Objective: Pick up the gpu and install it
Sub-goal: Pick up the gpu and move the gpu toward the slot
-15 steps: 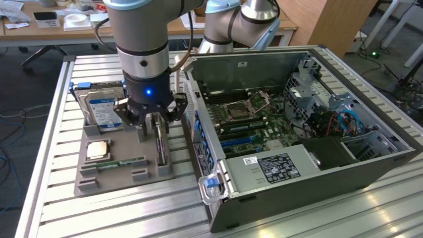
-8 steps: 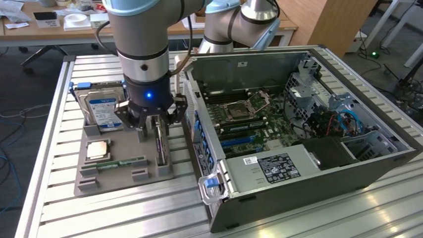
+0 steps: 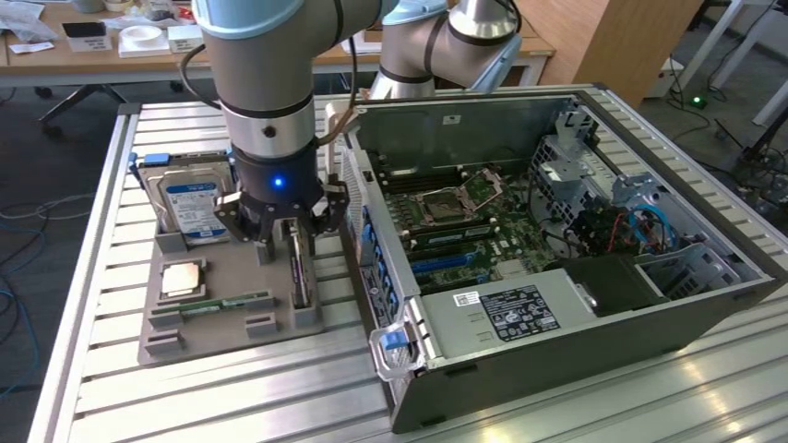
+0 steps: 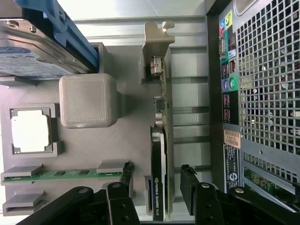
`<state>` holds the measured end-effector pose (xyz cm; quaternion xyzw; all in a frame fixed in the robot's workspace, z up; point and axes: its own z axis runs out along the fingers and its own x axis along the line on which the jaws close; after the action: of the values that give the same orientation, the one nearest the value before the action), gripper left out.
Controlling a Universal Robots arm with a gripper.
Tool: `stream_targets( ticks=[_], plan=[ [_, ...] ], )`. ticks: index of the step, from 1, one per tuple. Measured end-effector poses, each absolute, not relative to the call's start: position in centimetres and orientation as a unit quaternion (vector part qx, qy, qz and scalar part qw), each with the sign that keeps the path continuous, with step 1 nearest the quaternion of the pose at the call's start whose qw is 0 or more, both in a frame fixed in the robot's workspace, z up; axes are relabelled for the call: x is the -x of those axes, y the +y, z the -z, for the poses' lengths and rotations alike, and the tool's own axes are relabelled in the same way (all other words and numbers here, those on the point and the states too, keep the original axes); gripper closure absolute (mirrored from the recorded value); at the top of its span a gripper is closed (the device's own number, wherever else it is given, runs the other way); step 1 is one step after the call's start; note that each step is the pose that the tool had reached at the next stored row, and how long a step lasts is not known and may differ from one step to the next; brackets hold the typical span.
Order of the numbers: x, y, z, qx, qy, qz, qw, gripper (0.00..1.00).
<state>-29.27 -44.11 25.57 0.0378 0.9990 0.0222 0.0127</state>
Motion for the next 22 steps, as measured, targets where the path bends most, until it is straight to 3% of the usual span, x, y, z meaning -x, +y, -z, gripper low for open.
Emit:
stream_targets(
  ticks=[22],
  plan=[
    [29.3, -44.1, -24.2, -0.038, 0.999, -0.022, 0.013, 0.47]
  ],
)
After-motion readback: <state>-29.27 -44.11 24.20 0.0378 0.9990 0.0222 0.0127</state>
